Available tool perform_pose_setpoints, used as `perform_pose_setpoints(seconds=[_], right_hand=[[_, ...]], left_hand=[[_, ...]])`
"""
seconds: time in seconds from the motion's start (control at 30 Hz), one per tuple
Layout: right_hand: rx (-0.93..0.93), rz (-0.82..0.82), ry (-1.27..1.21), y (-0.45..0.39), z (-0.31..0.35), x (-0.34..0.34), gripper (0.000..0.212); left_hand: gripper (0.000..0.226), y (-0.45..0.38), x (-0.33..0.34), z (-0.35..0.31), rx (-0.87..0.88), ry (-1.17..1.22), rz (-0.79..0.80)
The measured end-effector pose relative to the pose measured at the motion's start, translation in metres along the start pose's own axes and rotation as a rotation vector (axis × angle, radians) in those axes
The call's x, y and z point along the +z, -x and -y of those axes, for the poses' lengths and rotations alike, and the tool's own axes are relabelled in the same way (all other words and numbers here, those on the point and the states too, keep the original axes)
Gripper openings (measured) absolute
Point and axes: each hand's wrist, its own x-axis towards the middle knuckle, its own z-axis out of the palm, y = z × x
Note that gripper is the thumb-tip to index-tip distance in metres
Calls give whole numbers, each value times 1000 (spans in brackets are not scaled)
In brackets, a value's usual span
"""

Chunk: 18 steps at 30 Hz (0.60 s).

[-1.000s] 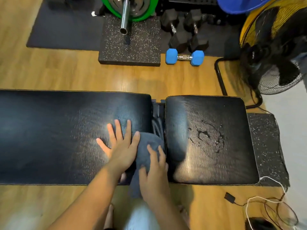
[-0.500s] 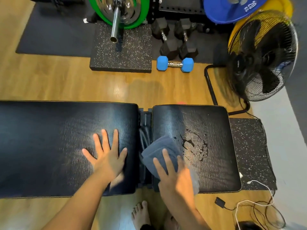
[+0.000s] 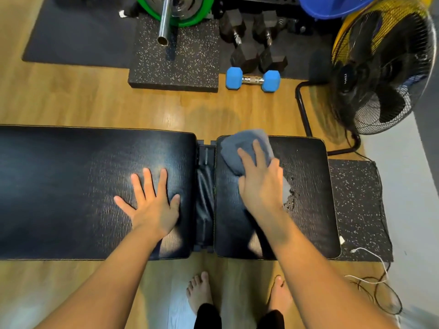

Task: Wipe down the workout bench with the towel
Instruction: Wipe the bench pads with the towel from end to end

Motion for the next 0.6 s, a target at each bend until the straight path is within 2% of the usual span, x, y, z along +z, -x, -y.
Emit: perform_pose_setpoints(seconds=[0.07, 0.13, 0.17, 0.23, 0.27, 0.33, 0.4, 0.5, 0.6], right_hand=[[-51, 11, -30, 52, 11, 15, 70], [-101, 10, -76, 102, 17, 31, 68], [-154, 5, -87, 121, 14, 36, 65], [-275, 52, -50, 140, -3, 35, 64], [-321, 60, -40, 138, -15, 29, 64], [-327, 43, -36, 119, -35, 15, 66], [-210, 26, 40, 81, -53, 8, 66], [91, -22, 16, 11, -83, -4, 65], [228, -41, -19, -27, -100, -15, 63]], left_hand=[[59, 6, -4, -16, 12, 142, -132], [43, 16, -4, -45, 146, 392, -226], [40, 24, -4, -63, 207, 571, -183], [43, 44, 4, -98, 253, 839, -1], [45, 53, 10, -112, 238, 883, 60], [48, 59, 21, -128, 169, 923, 64], [49, 58, 23, -133, 124, 955, 59], [55, 57, 26, -134, 167, 850, 119], [61, 55, 32, -148, 112, 760, 168]])
